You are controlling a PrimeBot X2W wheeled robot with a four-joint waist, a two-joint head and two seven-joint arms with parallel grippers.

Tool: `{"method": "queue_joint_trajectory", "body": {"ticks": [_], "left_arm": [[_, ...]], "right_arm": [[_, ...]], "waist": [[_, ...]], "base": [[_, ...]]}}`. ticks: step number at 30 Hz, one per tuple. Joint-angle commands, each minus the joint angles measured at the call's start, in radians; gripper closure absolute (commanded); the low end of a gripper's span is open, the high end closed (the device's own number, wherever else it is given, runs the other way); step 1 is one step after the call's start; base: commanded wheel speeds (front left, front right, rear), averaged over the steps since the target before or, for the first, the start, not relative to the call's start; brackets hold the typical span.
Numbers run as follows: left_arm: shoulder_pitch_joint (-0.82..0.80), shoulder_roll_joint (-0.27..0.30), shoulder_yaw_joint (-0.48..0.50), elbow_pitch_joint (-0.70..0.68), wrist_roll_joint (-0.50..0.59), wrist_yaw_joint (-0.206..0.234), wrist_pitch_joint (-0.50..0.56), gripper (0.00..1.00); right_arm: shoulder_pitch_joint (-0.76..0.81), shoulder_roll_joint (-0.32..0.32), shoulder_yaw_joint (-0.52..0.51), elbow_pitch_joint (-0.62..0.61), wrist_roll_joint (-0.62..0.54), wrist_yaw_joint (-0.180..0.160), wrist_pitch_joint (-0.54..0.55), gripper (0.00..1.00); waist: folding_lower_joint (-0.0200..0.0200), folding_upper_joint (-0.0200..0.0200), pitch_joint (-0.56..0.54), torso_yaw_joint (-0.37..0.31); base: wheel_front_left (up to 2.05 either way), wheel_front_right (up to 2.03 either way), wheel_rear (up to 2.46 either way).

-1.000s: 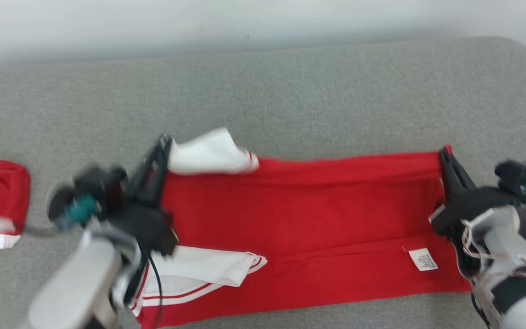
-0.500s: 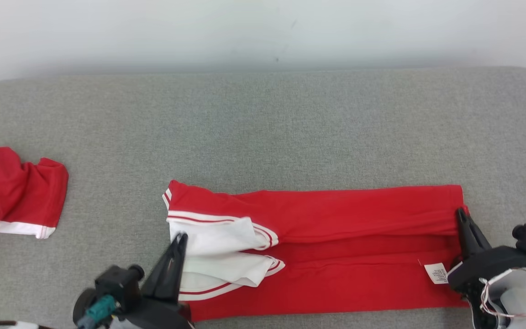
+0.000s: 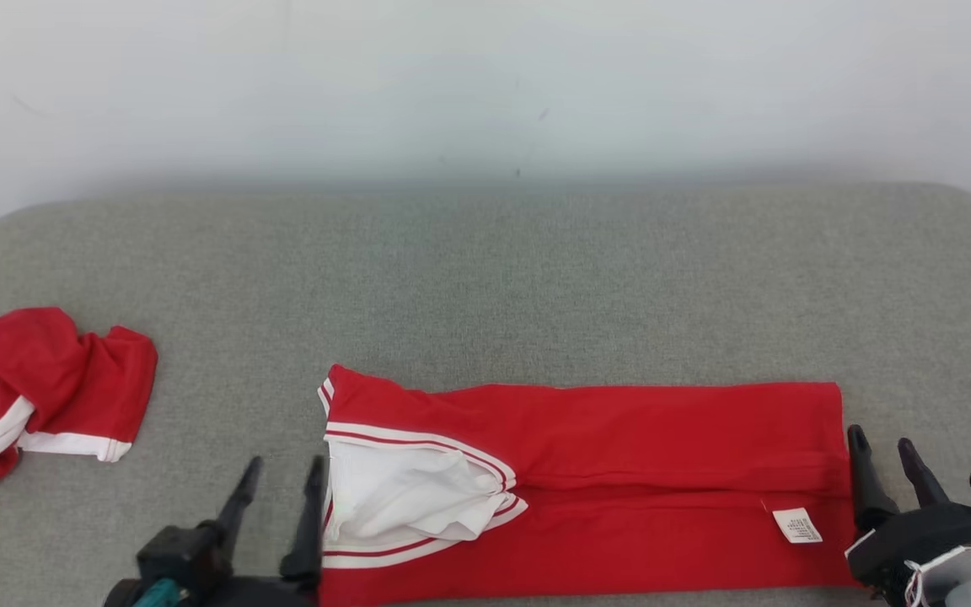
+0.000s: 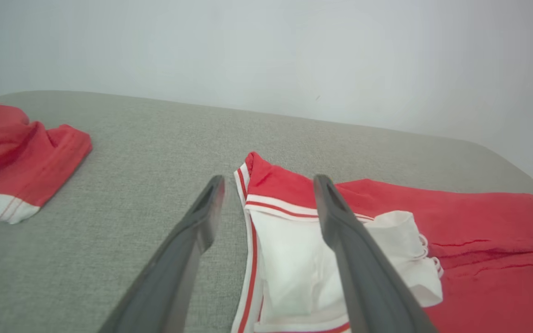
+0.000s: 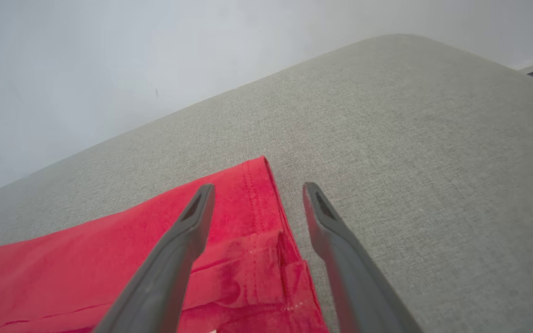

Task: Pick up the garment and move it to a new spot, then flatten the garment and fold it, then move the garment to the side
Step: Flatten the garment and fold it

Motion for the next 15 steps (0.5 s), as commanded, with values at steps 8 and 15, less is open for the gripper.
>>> {"method": "queue_joint_trajectory", "body": {"ticks": [8, 15], "left_arm": [[0.145, 0.01, 0.212, -0.118, 0.178, 0.066, -0.003, 0.0], [0.206, 0.02, 0.275, -0.156, 0.243, 0.072, -0.003, 0.0]], "right_arm": [[0.041, 0.007, -0.06, 0.041, -0.12, -0.002, 0.006, 0.0], [0.007, 0.015, -0.059, 0.133, -0.155, -0.002, 0.026, 0.0]], "waist": [[0.0001, 0.0001, -0.078, 0.015], [0.0001, 0.0001, -0.086, 0.037]], "base": [[0.0, 0.0, 0.0], [0.0, 0.0, 0.0]]}}
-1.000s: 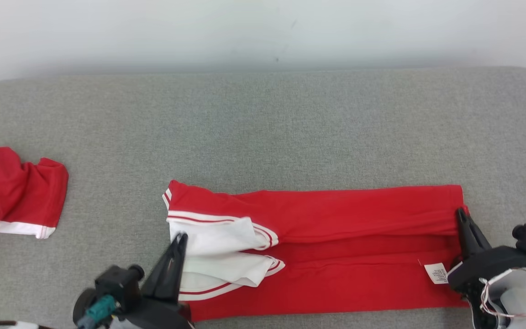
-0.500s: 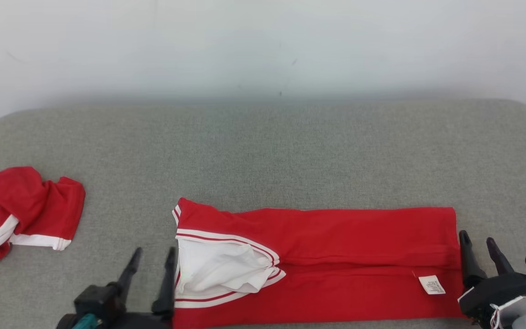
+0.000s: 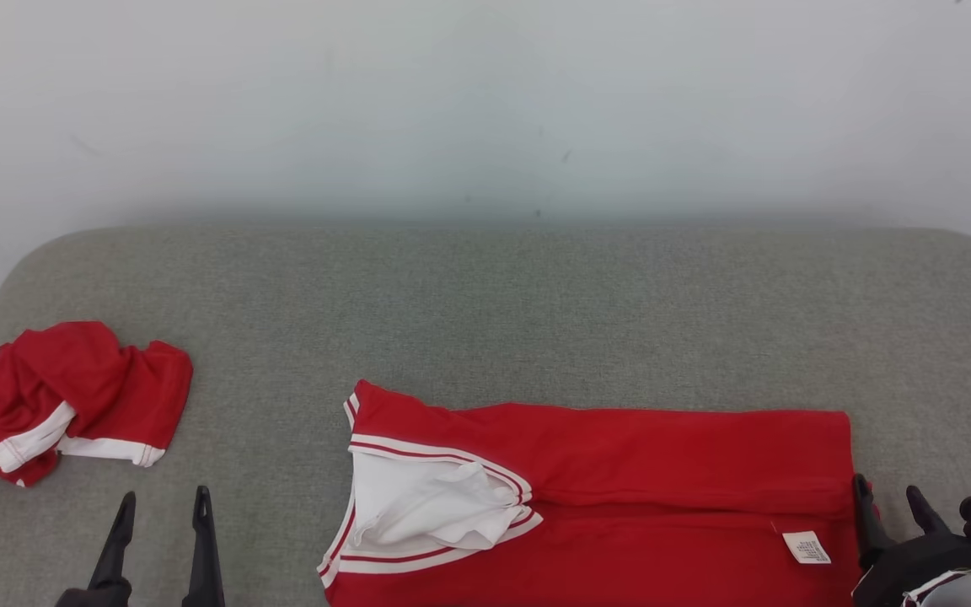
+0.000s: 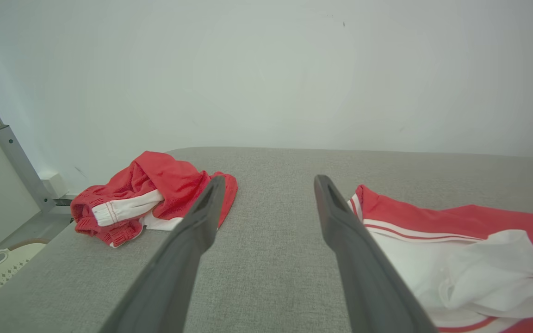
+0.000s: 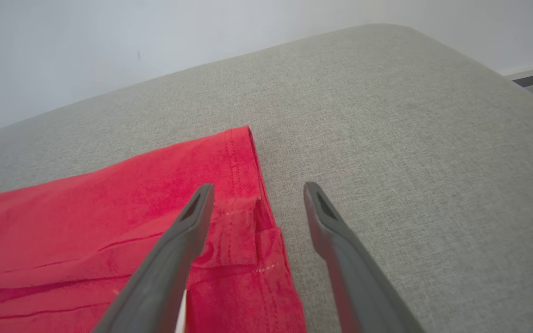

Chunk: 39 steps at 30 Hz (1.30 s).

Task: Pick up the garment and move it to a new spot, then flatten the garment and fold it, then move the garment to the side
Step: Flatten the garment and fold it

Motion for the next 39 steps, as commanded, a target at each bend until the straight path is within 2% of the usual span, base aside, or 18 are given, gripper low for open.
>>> {"method": "queue_joint_trajectory", "body": {"ticks": [1, 10, 24, 25, 26, 27, 32, 38, 39], "left_arm": [[0.019, 0.001, 0.009, -0.006, 0.008, -0.005, -0.003, 0.0], [0.066, -0.02, 0.053, -0.035, 0.055, -0.033, -0.003, 0.0], [0.042, -0.088, 0.103, -0.018, 0.098, -0.094, -0.003, 0.0], [0.04, -0.091, 0.106, -0.014, 0.099, -0.098, -0.003, 0.0], [0.038, -0.094, 0.109, -0.009, 0.103, -0.105, -0.003, 0.0], [0.035, -0.096, 0.113, -0.004, 0.107, -0.111, -0.003, 0.0], [0.036, -0.109, 0.137, 0.014, 0.115, -0.131, -0.003, 0.0], [0.038, -0.102, 0.133, 0.043, 0.147, -0.162, -0.003, 0.0], [0.036, -0.098, 0.129, 0.058, 0.161, -0.172, -0.003, 0.0]], "right_arm": [[-0.012, 0.006, 0.0, 0.018, -0.01, -0.002, 0.002, 0.0], [-0.044, 0.032, 0.006, 0.172, -0.015, -0.002, 0.023, 0.0], [-0.166, 0.049, 0.028, 0.366, -0.016, -0.002, 0.094, 0.0], [-0.17, 0.051, 0.029, 0.372, -0.012, -0.002, 0.098, 0.14], [-0.172, 0.052, 0.031, 0.375, -0.011, -0.002, 0.097, 0.77], [-0.175, 0.053, 0.034, 0.375, -0.011, -0.002, 0.087, 1.0], [-0.189, 0.019, 0.045, 0.377, -0.009, -0.002, 0.042, 1.0], [-0.196, -0.057, 0.026, 0.378, 0.004, -0.002, 0.003, 1.0], [-0.195, -0.092, 0.013, 0.38, 0.008, -0.002, -0.008, 1.0]], "waist": [[0.0001, 0.0, -0.004, 0.009], [0.0001, 0.0, -0.017, 0.045], [0.0001, 0.0, -0.002, 0.051], [0.0001, 0.0, -0.001, 0.053], [0.0001, 0.0, 0.0, 0.054], [0.0001, 0.0, 0.0, 0.055], [0.0001, 0.0, -0.003, 0.044], [0.0001, 0.0, -0.006, 0.028], [0.0001, 0.0, -0.009, 0.022]], "base": [[0.0, 0.0, 0.0], [0.0, 0.0, 0.0], [0.0, 0.0, 0.0], [0.0, 0.0, 0.0], [0.0, 0.0, 0.0], [0.0, 0.0, 0.0], [0.0, 0.0, 0.0], [0.0, 0.0, 0.0], [0.0, 0.0, 0.0]]}}
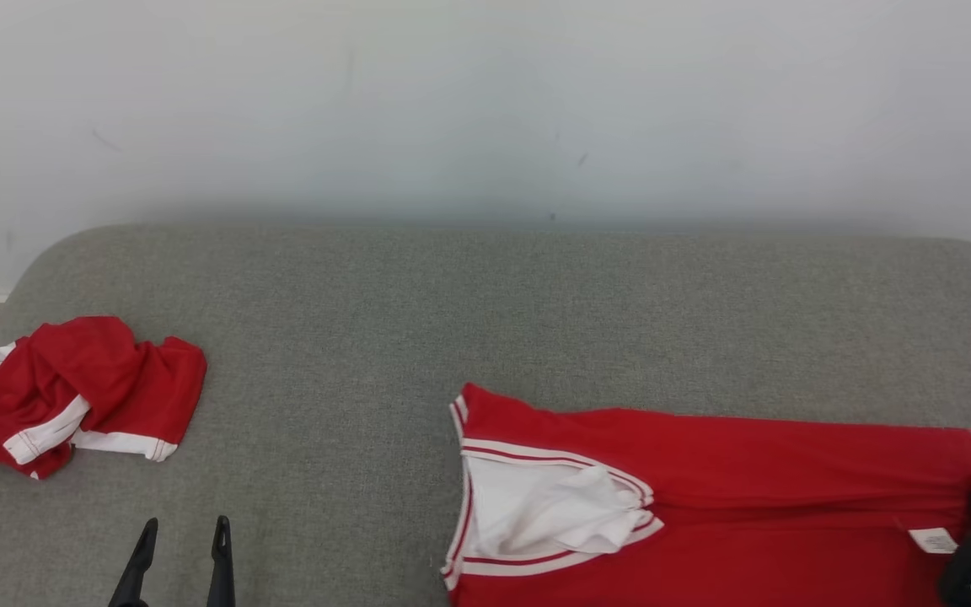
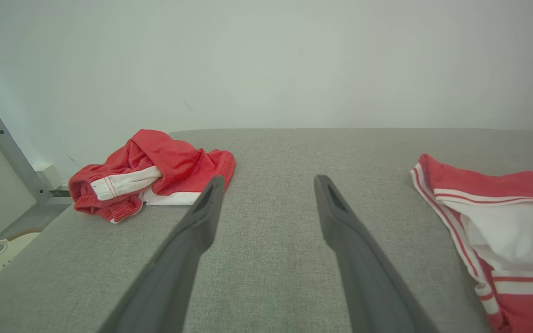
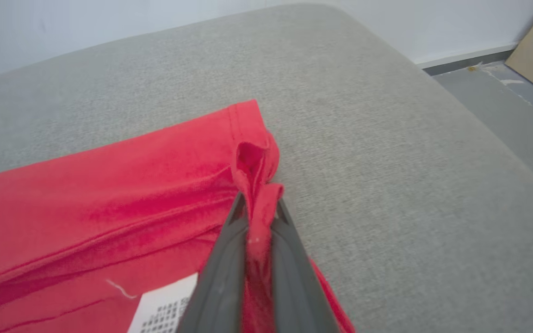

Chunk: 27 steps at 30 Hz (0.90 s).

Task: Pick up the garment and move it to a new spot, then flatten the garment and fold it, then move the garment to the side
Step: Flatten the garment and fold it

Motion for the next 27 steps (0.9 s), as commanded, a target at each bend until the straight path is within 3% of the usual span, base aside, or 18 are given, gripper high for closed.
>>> {"method": "queue_joint_trajectory", "body": {"ticks": [1, 7, 11, 21, 27], "left_arm": [[-0.008, 0.004, 0.0, 0.01, 0.014, -0.006, -0.003, 0.0], [-0.001, -0.002, 0.014, 0.028, 0.022, -0.008, -0.003, 0.0], [0.018, -0.01, 0.032, 0.036, 0.018, -0.011, -0.003, 0.0], [0.02, -0.034, 0.045, 0.045, 0.027, -0.022, -0.003, 0.0], [-0.006, -0.05, 0.034, 0.056, 0.036, -0.031, -0.003, 0.0]], "right_arm": [[-0.007, -0.028, -0.012, -0.002, 0.011, -0.002, -0.011, 1.0], [-0.002, -0.067, -0.037, -0.051, 0.041, -0.002, -0.023, 1.0], [-0.003, -0.05, -0.016, -0.145, 0.061, -0.002, -0.026, 1.0], [0.059, 0.082, 0.136, -0.532, 0.184, -0.002, 0.097, 1.0], [0.102, 0.14, 0.22, -0.697, 0.176, -0.002, 0.162, 1.0]], "waist": [[-0.0001, 0.0, -0.004, -0.007], [-0.0001, 0.0, -0.016, -0.023], [-0.0001, 0.0, -0.029, -0.038], [-0.0001, 0.0, -0.046, -0.036], [-0.0001, 0.0, -0.041, -0.011]], "base": [[0.0, 0.0, 0.0], [0.0, 0.0, 0.0], [0.0, 0.0, 0.0], [0.0, 0.0, 0.0], [0.0, 0.0, 0.0]]}}
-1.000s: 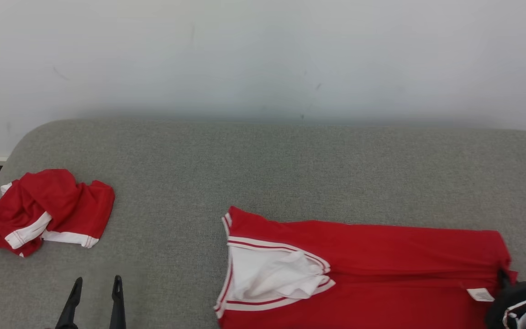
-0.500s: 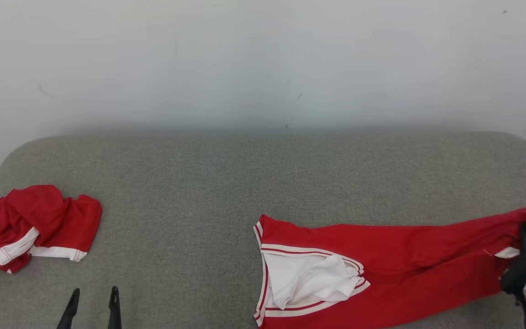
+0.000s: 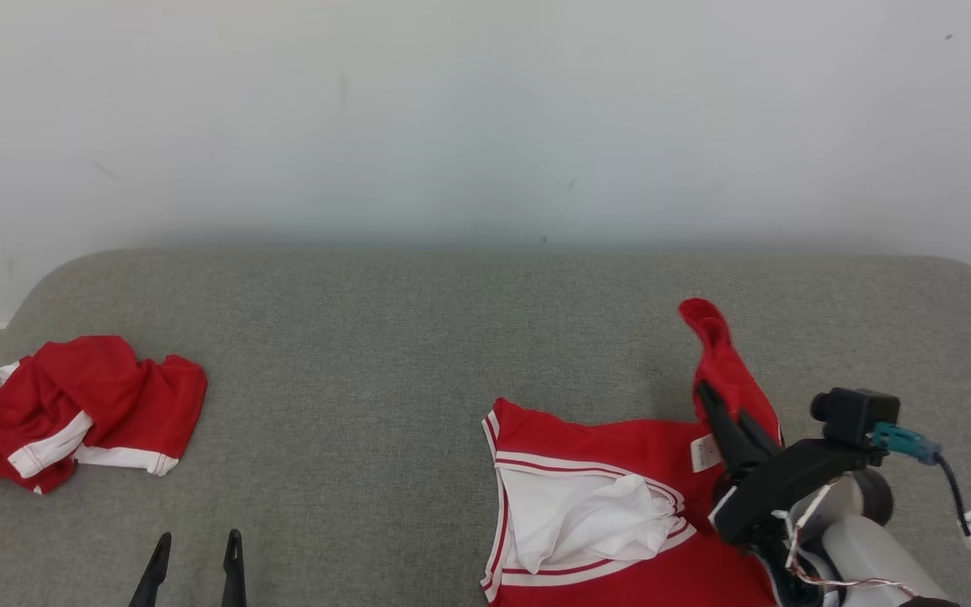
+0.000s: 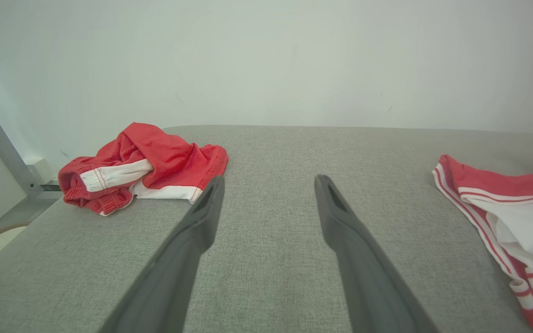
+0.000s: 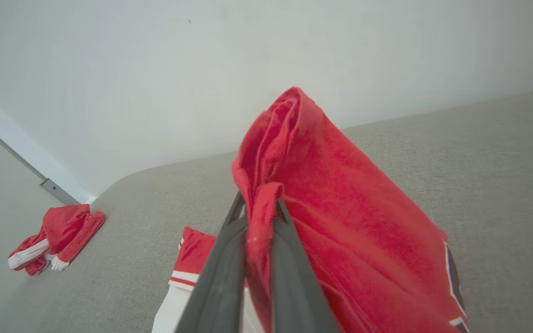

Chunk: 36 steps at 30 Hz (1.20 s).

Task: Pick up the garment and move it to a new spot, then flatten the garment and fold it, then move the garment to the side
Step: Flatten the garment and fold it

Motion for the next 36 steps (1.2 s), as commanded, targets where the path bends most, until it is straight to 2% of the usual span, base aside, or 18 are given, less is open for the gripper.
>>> {"method": "queue_joint_trajectory", "body": {"ticks": [1, 6, 10, 14, 18, 19, 20, 21, 22, 23, 24, 29, 32, 36], "left_arm": [[-0.014, -0.008, -0.002, 0.005, 0.006, -0.004, -0.003, 0.0], [-0.026, -0.017, -0.012, 0.019, 0.013, -0.011, -0.003, 0.0], [-0.043, -0.026, -0.014, 0.03, 0.017, -0.016, -0.003, 0.0], [-0.057, -0.036, -0.021, 0.043, 0.021, -0.021, -0.003, 0.0], [-0.068, -0.038, -0.021, 0.055, 0.023, -0.031, -0.003, 0.0], [-0.069, -0.038, -0.021, 0.059, 0.024, -0.029, -0.003, 0.0], [-0.069, -0.038, -0.021, 0.059, 0.024, -0.029, -0.003, 0.0], [-0.071, -0.038, -0.019, 0.062, 0.024, -0.03, -0.003, 0.0], [-0.073, -0.037, -0.017, 0.063, 0.025, -0.031, -0.003, 0.0], [-0.074, -0.038, -0.016, 0.065, 0.025, -0.031, -0.003, 0.0], [-0.074, -0.038, -0.014, 0.067, 0.025, -0.032, -0.003, 0.0], [-0.068, -0.041, -0.001, 0.07, 0.02, -0.034, -0.003, 0.0], [-0.065, -0.044, 0.006, 0.068, 0.019, -0.036, -0.003, 0.0], [-0.065, -0.047, 0.012, 0.065, 0.024, -0.038, -0.003, 0.0]], "right_arm": [[0.019, 0.027, 0.018, -0.029, -0.01, -0.002, 0.014, 1.0], [0.04, 0.104, 0.048, -0.075, -0.049, -0.002, 0.033, 1.0], [0.045, 0.166, 0.066, -0.066, -0.082, -0.002, 0.044, 1.0], [0.048, 0.216, 0.112, -0.005, -0.138, -0.002, 0.032, 1.0], [0.029, 0.233, 0.136, 0.068, -0.139, -0.002, 0.02, 1.0], [0.023, 0.236, 0.142, 0.081, -0.129, -0.002, 0.017, 0.9], [0.023, 0.236, 0.142, 0.081, -0.129, -0.002, 0.017, 0.9], [0.017, 0.238, 0.148, 0.092, -0.122, -0.002, 0.013, 0.77], [0.015, 0.238, 0.153, 0.098, -0.112, -0.002, 0.009, 0.55], [0.014, 0.238, 0.155, 0.1, -0.097, -0.002, -0.001, 0.2], [0.014, 0.238, 0.157, 0.096, -0.078, -0.002, -0.007, 0.0], [-0.007, 0.231, 0.165, 0.009, 0.011, -0.002, -0.045, 0.0], [-0.013, 0.186, 0.138, -0.044, 0.012, -0.002, -0.077, 0.0], [-0.011, 0.113, 0.073, -0.096, -0.04, -0.002, -0.112, 0.0]], "waist": [[0.0, 0.0, 0.004, 0.014], [0.0, 0.0, 0.01, 0.036], [0.0, 0.0, 0.017, 0.051], [0.0, 0.0, 0.026, 0.067], [0.0, 0.0, 0.029, 0.075], [0.0, 0.0, 0.029, 0.077], [0.0, 0.0, 0.029, 0.077], [0.0, 0.0, 0.029, 0.077], [0.0, 0.0, 0.029, 0.077], [0.0, 0.0, 0.029, 0.076], [0.0, 0.0, 0.028, 0.074], [0.0, 0.0, 0.026, 0.055], [0.0, 0.0, 0.025, 0.042], [0.0, 0.0, 0.023, 0.033]], "base": [[0.0, 0.0, 0.0], [0.0, 0.0, 0.0], [0.0, 0.0, 0.0], [0.0, 0.0, 0.0], [0.0, 0.0, 0.0], [0.0, 0.0, 0.0], [0.0, 0.0, 0.0], [0.0, 0.0, 0.0], [0.0, 0.0, 0.0], [0.0, 0.0, 0.0], [0.0, 0.0, 0.0], [0.0, 0.0, 0.0], [0.0, 0.0, 0.0], [0.0, 0.0, 0.0]]}}
